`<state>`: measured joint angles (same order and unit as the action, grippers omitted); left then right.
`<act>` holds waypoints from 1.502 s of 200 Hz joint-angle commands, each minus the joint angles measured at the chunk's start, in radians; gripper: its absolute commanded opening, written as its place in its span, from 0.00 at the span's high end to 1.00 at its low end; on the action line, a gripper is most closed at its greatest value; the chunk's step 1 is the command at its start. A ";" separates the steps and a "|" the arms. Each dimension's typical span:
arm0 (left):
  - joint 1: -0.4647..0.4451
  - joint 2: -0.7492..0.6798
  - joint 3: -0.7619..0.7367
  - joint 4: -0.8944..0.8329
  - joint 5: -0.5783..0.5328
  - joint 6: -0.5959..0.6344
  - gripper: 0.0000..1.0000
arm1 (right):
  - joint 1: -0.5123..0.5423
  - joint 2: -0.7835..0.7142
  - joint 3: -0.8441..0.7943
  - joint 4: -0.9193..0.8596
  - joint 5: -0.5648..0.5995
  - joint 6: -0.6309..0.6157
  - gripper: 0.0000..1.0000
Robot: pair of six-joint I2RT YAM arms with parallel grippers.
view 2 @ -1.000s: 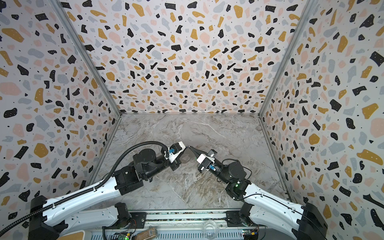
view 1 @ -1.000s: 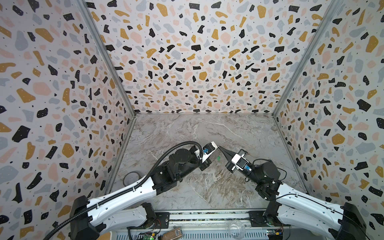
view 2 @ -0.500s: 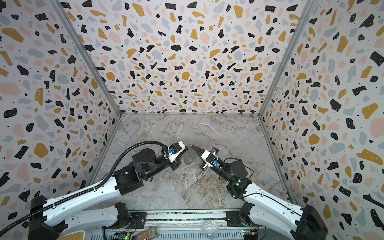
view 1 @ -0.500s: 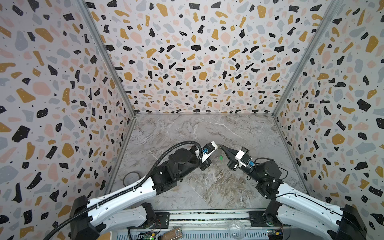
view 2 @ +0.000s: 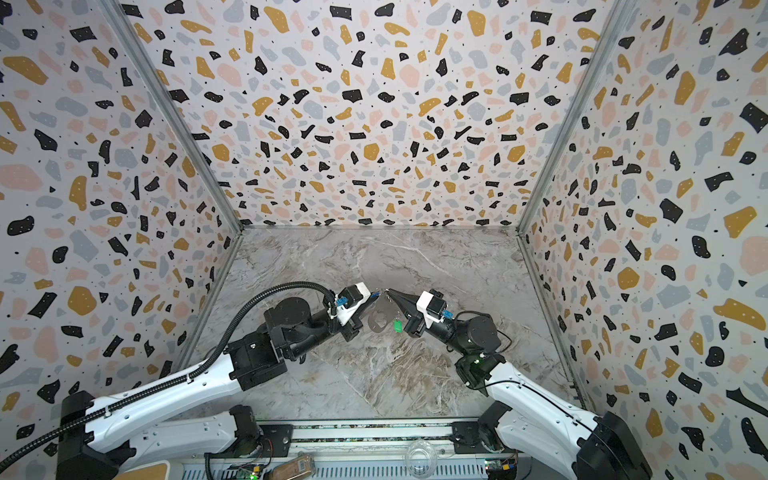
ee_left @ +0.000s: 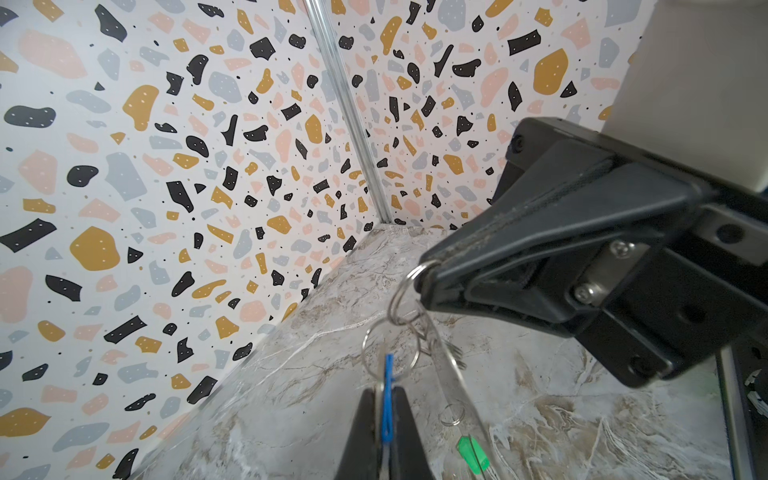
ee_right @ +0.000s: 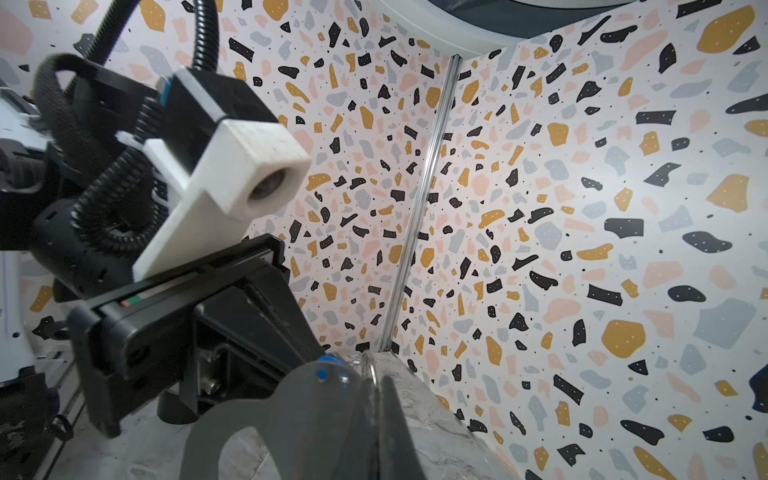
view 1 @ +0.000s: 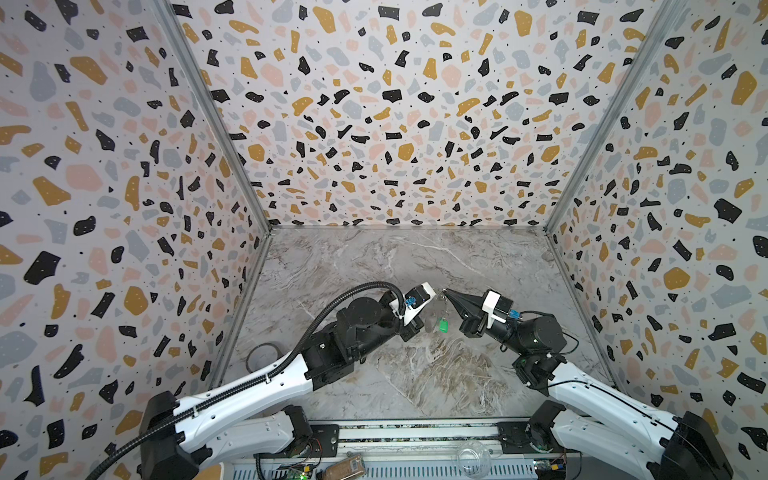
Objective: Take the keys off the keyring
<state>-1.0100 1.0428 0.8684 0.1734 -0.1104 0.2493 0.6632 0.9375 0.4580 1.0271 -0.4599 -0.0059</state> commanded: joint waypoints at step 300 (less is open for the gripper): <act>0.002 -0.001 0.113 -0.106 -0.026 0.122 1.00 | -0.183 0.255 0.136 0.550 -0.471 0.707 1.00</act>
<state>-1.0107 1.0515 0.9493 0.0696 -0.0933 0.3393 0.4843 1.1870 0.5465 1.4700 -0.9043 0.6476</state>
